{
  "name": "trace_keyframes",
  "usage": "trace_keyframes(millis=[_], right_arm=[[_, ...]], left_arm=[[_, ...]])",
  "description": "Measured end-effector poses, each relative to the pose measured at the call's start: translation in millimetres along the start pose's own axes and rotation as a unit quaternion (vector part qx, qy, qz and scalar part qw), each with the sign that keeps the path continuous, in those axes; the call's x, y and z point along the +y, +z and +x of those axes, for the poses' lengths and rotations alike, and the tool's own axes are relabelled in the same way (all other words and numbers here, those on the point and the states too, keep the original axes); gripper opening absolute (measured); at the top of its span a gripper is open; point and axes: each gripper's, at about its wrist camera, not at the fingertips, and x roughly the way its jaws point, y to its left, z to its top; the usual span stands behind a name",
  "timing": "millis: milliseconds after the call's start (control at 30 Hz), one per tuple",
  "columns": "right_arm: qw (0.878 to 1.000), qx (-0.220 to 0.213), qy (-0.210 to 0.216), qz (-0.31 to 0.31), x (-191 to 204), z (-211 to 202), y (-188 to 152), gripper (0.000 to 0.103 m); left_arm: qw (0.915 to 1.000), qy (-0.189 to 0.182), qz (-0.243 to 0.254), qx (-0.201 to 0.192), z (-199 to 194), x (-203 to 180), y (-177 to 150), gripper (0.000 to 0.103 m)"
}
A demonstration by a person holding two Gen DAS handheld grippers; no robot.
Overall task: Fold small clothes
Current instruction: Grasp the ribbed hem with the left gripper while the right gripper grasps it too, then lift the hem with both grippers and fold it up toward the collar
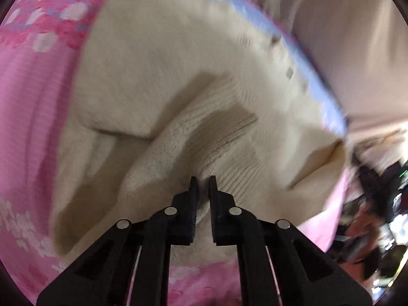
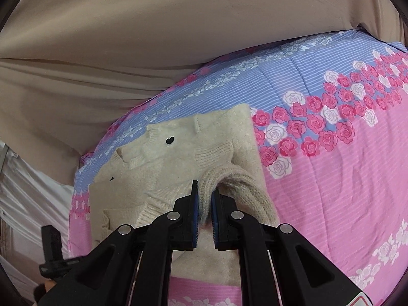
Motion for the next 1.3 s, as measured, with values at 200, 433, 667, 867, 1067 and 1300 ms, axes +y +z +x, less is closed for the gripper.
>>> trace_keyframes(millis=[200,433,667,867,1067,1300], right_arm=[[1.0,-0.018,0.022,-0.006,11,-22,8,0.008],[0.999,-0.04,0.004,-0.035,31,20,80,0.009],[0.995,-0.018,-0.1,-0.026,14,87,106,0.031],[0.993,-0.039,-0.101,-0.039,-2,62,80,0.057],[0.994,0.019,-0.105,-0.031,-4,111,81,0.057],[0.991,0.03,-0.081,-0.103,28,122,78,0.007]], left_arm=[[0.9932,-0.045,-0.015,-0.106,-86,2,40,0.006],[0.9795,0.042,-0.003,-0.197,-106,-4,149,0.007],[0.9661,0.168,-0.064,-0.185,-49,39,194,0.011],[0.9761,0.124,-0.041,-0.174,-44,40,161,0.055],[0.9809,0.162,-0.01,-0.107,29,28,178,0.058],[0.981,0.1,-0.022,-0.165,0,24,167,0.01]])
